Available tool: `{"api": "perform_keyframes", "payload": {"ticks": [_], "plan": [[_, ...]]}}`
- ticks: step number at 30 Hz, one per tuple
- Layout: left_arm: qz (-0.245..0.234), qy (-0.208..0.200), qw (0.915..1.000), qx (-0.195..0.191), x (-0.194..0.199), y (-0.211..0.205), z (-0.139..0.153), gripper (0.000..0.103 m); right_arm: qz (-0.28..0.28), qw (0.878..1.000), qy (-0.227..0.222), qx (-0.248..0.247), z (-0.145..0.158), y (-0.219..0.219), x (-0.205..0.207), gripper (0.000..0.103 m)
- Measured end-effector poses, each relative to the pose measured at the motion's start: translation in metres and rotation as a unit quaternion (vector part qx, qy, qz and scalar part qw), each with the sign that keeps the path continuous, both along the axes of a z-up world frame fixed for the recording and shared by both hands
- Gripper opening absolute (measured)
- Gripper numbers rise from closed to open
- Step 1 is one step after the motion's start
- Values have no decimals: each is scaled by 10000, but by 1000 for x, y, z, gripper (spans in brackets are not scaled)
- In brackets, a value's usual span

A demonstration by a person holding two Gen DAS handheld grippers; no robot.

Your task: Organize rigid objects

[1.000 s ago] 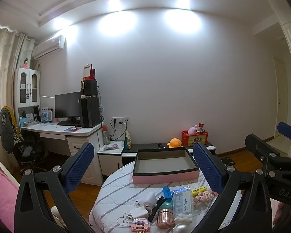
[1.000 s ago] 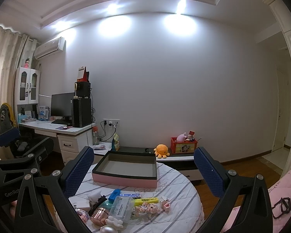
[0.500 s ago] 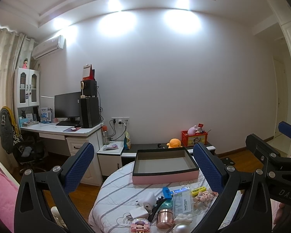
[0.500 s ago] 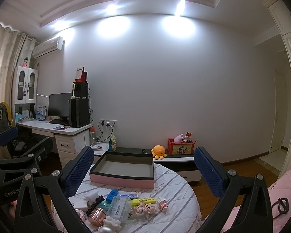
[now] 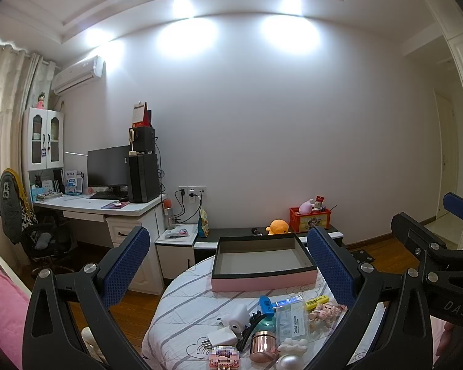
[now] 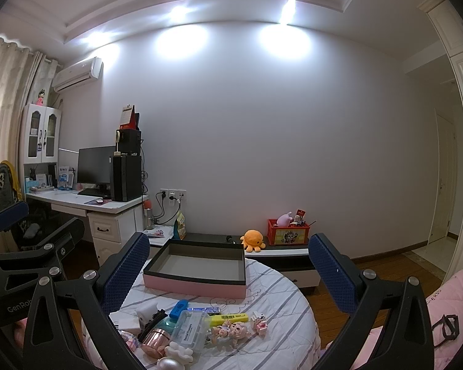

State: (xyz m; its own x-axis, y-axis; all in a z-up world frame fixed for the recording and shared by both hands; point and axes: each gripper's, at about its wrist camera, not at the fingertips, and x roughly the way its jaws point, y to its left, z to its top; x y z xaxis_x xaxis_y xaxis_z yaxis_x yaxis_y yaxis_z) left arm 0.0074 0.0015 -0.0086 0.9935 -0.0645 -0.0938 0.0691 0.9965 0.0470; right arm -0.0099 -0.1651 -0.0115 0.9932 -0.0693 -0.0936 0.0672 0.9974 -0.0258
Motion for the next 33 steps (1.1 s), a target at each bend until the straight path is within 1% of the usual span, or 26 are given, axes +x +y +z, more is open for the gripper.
{"api": "perform_keyframes", "payload": {"ticks": [27,30,33], "plan": [[18,-34,10000,6,-1,5,-6,103,1,10000,37,-22,-6,3,-1,103],[-59,41,10000,24,-1,6,-10,103,0,9999,91,-48,-9,3,2,103],[-145,246,9996,-8,6,15,-21,103,-35,9997,253,-52,-16,0,8,103]]}}
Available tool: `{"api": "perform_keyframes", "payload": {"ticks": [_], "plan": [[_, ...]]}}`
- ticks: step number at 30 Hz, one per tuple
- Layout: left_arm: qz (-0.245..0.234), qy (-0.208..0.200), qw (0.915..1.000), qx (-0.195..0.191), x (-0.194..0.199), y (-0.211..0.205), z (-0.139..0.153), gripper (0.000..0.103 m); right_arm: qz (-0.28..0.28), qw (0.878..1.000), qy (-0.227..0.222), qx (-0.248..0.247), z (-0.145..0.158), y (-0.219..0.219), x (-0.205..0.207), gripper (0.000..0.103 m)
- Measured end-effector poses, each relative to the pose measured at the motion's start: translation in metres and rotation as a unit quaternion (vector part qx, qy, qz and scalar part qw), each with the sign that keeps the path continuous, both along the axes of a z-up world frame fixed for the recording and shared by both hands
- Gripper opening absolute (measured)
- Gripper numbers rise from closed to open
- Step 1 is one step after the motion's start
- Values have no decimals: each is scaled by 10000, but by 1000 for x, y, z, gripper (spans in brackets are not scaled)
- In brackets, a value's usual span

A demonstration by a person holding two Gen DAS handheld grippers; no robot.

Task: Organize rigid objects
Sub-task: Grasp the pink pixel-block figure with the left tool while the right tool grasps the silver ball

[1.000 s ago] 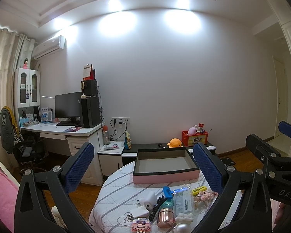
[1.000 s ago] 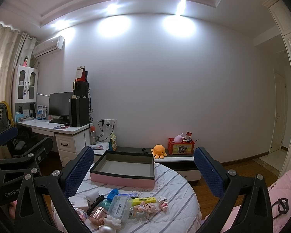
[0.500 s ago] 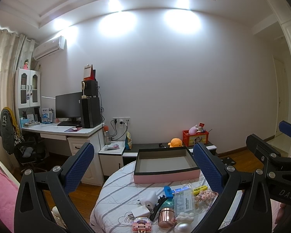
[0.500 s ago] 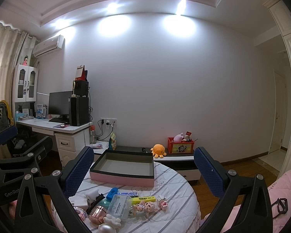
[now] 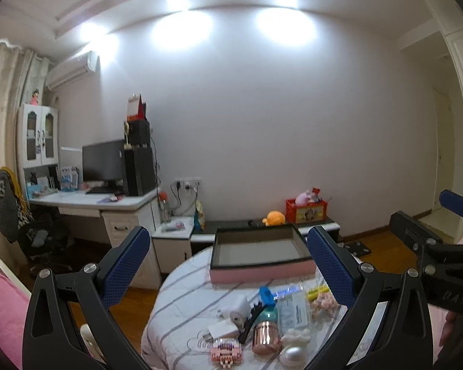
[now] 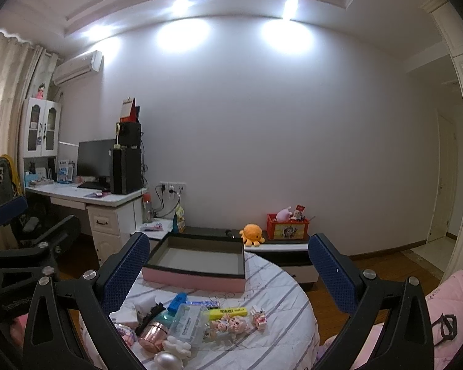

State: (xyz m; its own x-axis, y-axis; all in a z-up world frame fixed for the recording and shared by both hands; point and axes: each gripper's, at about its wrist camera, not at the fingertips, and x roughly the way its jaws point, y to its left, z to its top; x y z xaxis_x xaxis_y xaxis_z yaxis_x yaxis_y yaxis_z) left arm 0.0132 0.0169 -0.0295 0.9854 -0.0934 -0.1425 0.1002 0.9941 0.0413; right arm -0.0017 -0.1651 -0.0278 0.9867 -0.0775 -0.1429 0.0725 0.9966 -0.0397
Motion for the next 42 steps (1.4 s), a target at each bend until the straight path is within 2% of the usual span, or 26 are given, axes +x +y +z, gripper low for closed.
{"api": "perform_keyframes", "payload": {"ticks": [4,8,11,15,17,22,24,29,31,32,35,37,39,40,42], "plan": [[121,389,9992,19,15,19,-27,103,-93,9993,364,-13,-23,-7,12,103],[160,1063,9941,118,35,36,-71,103,-147,9963,846,-2,-57,-14,30,103],[93,1637,9862,214,49,42,-109,103,-115,9921,1249,67,-88,-17,41,103],[38,2132,9768,178,63,39,-152,103,52,9836,1792,176,-129,-13,54,103],[47,2353,9717,190,73,34,-167,103,106,9811,1925,190,-139,-11,57,103],[49,2661,9635,304,99,22,-198,103,98,9751,2199,283,-164,-11,61,103],[-30,2832,9588,214,111,21,-208,103,99,9725,2300,358,-170,-14,65,103],[-247,2983,9536,-336,129,31,-221,103,225,9699,2374,496,-182,-8,72,103],[-324,2995,9529,-348,132,33,-222,103,342,9693,2381,511,-183,-1,75,103],[-374,3001,9527,-295,132,32,-221,100,392,9693,2369,525,-183,2,76,103],[-493,2945,9538,-322,132,33,-216,80,495,9682,2388,552,-186,12,82,103],[-579,2937,9535,-360,129,35,-217,77,587,9668,2409,622,-187,18,87,103],[-669,2851,9553,-402,127,36,-217,68,641,9650,2448,695,-188,23,91,103],[-722,2845,9548,-466,126,37,-217,67,688,9642,2462,707,-189,27,94,103],[-756,2793,9559,-494,122,36,-217,56,701,9628,2518,688,-193,31,99,103]]}}
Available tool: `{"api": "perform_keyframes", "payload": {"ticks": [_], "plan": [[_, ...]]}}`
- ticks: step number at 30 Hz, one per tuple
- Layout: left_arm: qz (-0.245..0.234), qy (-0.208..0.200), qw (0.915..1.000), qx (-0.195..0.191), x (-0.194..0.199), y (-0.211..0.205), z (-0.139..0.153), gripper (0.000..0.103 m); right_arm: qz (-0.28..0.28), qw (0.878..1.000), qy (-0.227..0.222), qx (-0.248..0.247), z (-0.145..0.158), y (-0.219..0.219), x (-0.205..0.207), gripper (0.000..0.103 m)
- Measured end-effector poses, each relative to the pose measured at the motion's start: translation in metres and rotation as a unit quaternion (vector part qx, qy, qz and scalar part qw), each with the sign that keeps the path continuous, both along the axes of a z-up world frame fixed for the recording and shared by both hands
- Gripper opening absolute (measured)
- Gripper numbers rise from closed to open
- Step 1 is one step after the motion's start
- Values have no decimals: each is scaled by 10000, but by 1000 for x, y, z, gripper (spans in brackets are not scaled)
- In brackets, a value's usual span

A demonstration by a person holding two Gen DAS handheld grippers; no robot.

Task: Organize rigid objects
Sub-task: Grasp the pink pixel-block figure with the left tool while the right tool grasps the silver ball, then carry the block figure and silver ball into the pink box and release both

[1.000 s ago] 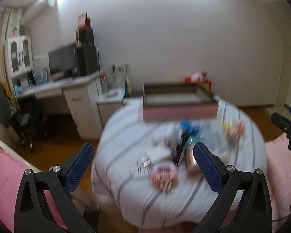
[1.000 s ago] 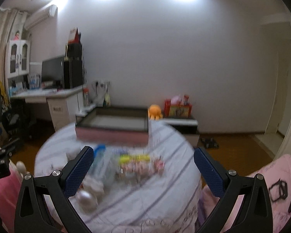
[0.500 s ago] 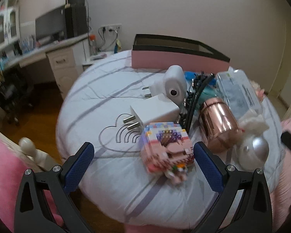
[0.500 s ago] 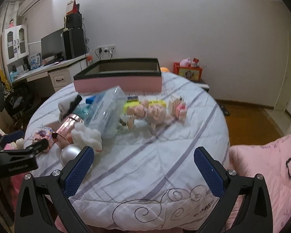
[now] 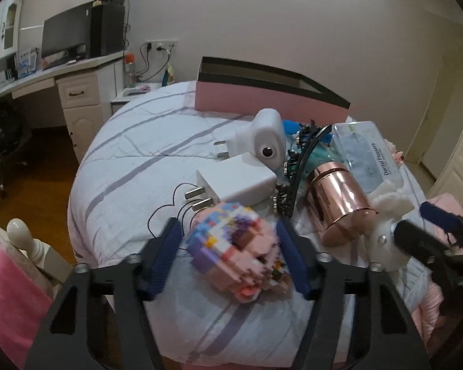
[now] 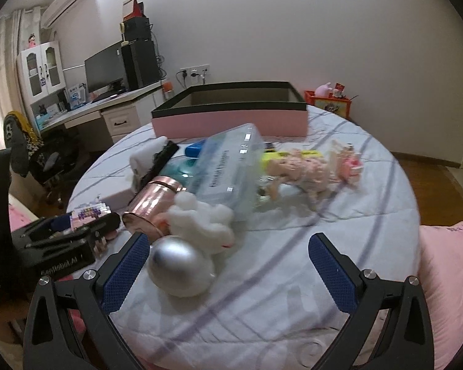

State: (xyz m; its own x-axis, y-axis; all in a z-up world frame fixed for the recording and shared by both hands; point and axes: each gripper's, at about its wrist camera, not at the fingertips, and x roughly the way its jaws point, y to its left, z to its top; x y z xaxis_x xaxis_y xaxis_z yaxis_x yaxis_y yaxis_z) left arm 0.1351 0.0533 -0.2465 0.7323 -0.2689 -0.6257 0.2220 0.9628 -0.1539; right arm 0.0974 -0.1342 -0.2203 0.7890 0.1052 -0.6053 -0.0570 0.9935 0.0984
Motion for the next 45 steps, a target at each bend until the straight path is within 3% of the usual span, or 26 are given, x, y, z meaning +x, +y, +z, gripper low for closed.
{"api": "perform_keyframes", "payload": {"ticks": [5,8,10,12,23,26,27,29,33,39,45], "plan": [[-72,-84,9999,64,-3,-3,1,55,194,9995,248,38,-16,4,12,102],[-44,-143,9998,94,-3,-4,1,55,460,9983,293,197,-23,2,14,82],[-34,-176,9998,122,-5,-6,2,55,538,9982,230,150,-23,-2,12,58],[-99,-148,9998,49,-6,-6,4,55,541,9981,247,160,-22,-9,11,50],[-186,-289,9993,137,-4,-18,14,55,187,9984,111,525,-20,-49,18,52],[-179,-321,9992,181,-1,-20,18,55,230,9981,147,555,-22,-49,27,62],[-177,-321,9992,178,0,-20,19,55,238,9982,148,539,-22,-49,28,62],[-160,-359,9991,135,2,-20,24,55,301,9980,148,527,-22,-50,30,51],[-177,-494,9985,122,4,-20,34,55,391,9977,101,542,-17,-54,26,51],[-328,-651,9973,19,22,-24,61,55,547,9970,-252,489,15,-58,23,51],[-635,-939,9936,-17,60,-40,105,55,799,9944,-505,462,59,-65,55,51]]}}
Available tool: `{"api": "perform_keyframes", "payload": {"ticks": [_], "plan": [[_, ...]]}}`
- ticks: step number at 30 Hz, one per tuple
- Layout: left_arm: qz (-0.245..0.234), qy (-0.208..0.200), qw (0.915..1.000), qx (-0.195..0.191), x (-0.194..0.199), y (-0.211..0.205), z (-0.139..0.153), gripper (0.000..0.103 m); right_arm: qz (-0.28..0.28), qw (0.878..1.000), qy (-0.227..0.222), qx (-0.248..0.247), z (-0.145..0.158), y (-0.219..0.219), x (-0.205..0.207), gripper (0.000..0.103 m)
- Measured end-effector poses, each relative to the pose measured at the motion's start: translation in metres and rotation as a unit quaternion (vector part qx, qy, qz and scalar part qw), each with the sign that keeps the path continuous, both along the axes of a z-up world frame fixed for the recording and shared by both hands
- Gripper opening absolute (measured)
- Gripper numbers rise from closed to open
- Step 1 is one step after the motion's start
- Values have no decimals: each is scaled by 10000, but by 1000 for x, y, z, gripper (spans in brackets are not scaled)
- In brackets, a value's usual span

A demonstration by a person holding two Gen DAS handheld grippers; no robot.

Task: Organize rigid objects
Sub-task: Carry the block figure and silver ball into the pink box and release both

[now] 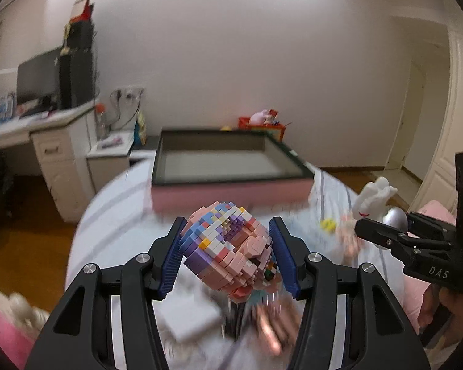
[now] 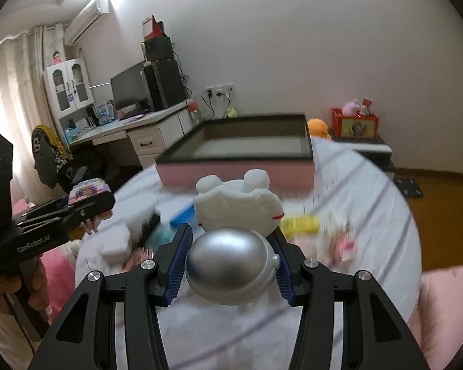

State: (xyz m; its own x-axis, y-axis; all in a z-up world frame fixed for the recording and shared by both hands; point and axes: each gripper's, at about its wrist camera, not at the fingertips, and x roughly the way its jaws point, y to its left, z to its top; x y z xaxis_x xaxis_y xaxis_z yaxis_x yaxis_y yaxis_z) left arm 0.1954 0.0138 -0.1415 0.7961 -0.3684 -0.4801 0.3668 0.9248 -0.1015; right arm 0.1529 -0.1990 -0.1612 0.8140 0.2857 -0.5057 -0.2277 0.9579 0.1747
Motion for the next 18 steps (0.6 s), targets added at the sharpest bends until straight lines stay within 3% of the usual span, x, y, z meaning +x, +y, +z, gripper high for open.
{"api": "perform_keyframes", "payload": {"ticks": [5,8,14,18], "plan": [[-153,7,9996,220,58,-17,21,55,151,9994,-47,-293,29,8,58,51],[-251,263,9988,337,107,-28,22,55,199,9990,129,-381,33,14,101,51],[-159,955,9933,625,196,-40,-2,55,155,9947,876,-521,7,22,192,51],[-79,1406,9876,697,232,-44,-25,55,109,9891,1353,-573,-20,21,224,51]]}}
